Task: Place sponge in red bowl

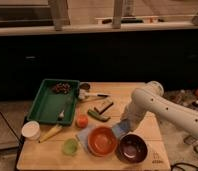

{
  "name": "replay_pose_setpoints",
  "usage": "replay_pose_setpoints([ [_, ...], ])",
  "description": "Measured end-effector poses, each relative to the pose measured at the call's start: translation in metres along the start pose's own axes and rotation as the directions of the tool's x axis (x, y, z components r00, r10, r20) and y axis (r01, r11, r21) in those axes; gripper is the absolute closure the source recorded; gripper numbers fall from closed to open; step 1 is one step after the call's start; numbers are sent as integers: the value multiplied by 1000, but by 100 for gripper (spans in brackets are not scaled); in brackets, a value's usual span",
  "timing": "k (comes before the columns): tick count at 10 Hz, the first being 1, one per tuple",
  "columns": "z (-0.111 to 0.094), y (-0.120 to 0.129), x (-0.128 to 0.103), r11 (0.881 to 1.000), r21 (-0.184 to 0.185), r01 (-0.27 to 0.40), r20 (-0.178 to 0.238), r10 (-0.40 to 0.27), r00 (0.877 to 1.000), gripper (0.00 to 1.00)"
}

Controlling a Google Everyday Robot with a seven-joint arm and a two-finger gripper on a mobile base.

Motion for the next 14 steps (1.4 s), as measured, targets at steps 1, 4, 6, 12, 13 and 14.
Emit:
replay_pose_setpoints([
  [1,0,-4,-6,1000,-1,17,8,-17,1000,96],
  [4,4,-10,-24,998,-20,62,28,-61,998,96],
  [6,10,-13,-34,996,-27,85,41,-84,996,96],
  [12,32,-23,-65,985,-88,149,41,-146,988,92],
  [13,38,-26,-74,981,-105,165,33,-162,986,82],
  [14,44,-26,-82,977,-120,177,23,-176,984,70],
])
